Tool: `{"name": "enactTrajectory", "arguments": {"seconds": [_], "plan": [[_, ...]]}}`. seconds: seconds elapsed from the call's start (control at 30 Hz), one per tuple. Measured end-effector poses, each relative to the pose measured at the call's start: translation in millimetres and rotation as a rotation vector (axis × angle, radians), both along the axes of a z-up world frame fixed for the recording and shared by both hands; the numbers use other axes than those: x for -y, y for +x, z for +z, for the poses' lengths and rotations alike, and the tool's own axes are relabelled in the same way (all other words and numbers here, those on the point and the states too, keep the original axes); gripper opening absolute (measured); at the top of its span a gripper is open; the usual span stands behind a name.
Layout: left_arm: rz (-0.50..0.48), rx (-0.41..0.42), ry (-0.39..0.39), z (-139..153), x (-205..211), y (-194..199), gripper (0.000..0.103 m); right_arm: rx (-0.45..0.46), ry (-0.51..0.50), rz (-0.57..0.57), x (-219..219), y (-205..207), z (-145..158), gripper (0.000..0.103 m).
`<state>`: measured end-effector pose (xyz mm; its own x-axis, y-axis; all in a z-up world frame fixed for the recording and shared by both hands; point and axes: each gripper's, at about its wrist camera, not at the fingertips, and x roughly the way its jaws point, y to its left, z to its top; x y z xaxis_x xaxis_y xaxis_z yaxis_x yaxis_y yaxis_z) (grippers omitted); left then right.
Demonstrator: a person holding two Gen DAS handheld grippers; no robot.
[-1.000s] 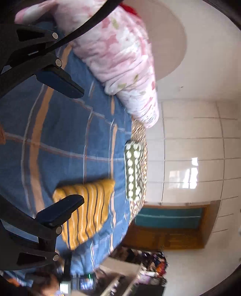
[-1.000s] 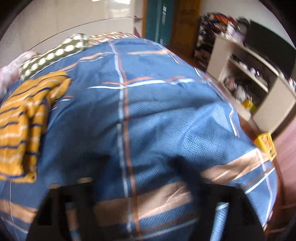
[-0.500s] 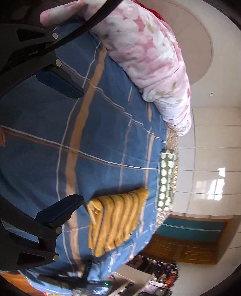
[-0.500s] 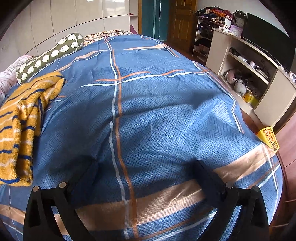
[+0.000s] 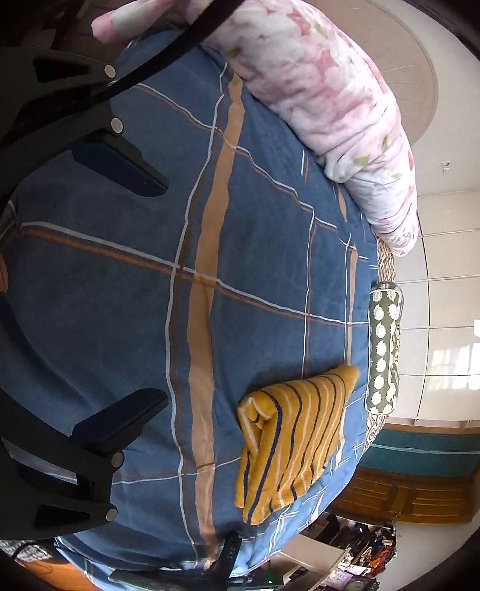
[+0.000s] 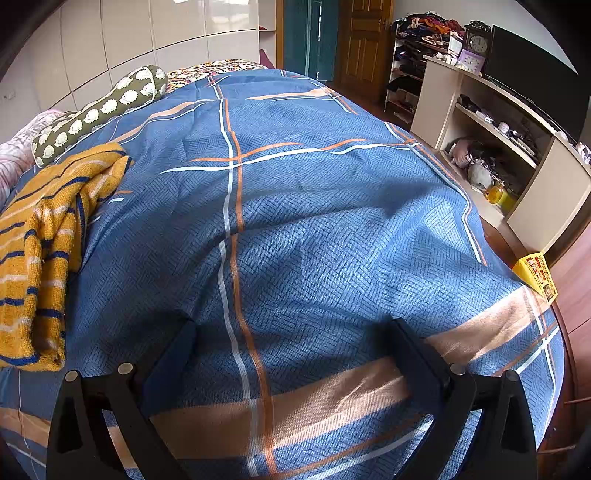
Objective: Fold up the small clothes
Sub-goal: 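Open the right gripper and withdraw both tools from the folded sweater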
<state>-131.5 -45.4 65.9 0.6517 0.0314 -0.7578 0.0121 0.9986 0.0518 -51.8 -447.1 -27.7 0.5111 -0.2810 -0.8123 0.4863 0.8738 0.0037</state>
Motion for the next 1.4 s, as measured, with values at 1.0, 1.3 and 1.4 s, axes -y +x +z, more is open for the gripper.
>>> {"name": "enactTrajectory", "arguments": {"seconds": [1.0,1.3,1.4], "plan": [[-0.015,-0.095,0.097,-46,19,50,0.103,0.001,0.0,0.0,0,0,0,0.103],[0.012,-0.148,-0.031,-76,7,77,0.103,0.002,0.0,-0.001,0,0,0,0.103],[0.0,-0.133,-0.041,-78,5,76,0.103,-0.002,-0.005,-0.001,-1,0,-1,0.103]]}}
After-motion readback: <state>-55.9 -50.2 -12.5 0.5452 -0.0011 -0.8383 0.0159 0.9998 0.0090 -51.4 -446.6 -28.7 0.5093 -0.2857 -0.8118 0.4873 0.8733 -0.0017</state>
